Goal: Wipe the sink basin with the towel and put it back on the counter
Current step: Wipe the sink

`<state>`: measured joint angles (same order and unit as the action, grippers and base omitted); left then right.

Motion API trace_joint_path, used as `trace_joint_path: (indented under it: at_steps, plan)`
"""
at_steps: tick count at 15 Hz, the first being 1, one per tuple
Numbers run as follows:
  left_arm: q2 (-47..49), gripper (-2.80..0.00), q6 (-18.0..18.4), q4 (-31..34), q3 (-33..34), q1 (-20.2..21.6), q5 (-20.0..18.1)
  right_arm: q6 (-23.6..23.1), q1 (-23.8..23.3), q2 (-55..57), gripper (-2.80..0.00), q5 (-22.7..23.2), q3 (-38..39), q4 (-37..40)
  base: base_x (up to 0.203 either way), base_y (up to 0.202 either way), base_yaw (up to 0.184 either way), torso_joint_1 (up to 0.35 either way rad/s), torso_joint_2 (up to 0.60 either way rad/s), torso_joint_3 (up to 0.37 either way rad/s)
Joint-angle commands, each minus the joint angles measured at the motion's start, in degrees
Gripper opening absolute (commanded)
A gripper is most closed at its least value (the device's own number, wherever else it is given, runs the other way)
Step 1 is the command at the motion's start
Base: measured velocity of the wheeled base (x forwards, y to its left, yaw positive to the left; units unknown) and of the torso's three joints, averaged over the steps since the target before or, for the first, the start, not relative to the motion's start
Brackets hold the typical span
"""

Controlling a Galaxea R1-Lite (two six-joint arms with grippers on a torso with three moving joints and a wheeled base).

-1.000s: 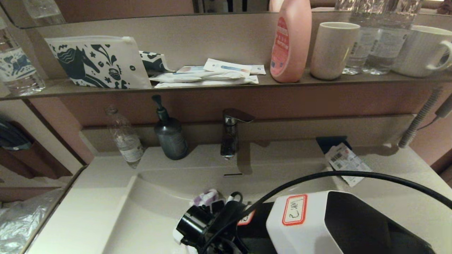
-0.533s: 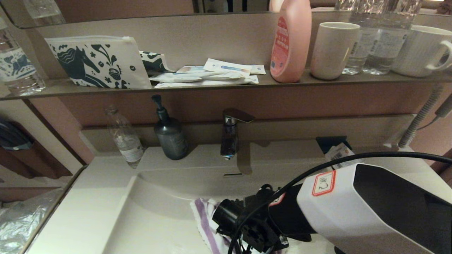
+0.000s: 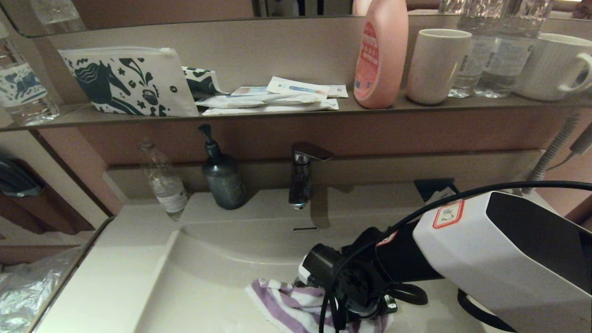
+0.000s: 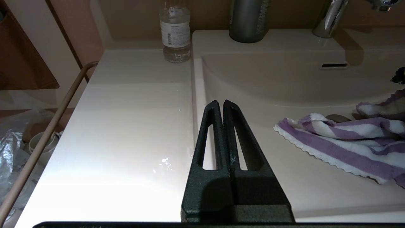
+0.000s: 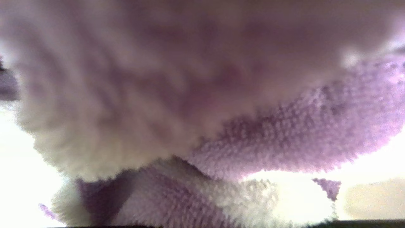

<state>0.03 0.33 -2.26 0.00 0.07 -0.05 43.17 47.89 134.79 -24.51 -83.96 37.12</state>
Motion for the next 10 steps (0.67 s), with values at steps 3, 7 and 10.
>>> trace_joint_path:
  at_steps: [3, 7, 10]
  plan:
    - [0.1, -2.8, 0.0, 0.0, 0.0, 0.0, 0.0, 0.3, 4.3, 1.5, -2.8, 2.9, -1.7, -0.1, 0.0, 0.0, 0.0, 0.0, 0.0, 0.0]
    - [0.1, -2.8, 0.0, 0.0, 0.0, 0.0, 0.0, 0.2, 10.3, 3.2, -2.8, 7.5, -8.4, 0.0, 0.0, 0.0, 0.0, 0.0, 0.0, 0.0]
    - [0.1, -2.8, 0.0, 0.0, 0.0, 0.0, 0.0, 0.2, 12.7, 4.1, -2.8, 9.9, -13.4, -0.1, 0.0, 0.0, 0.0, 0.0, 0.0, 0.0]
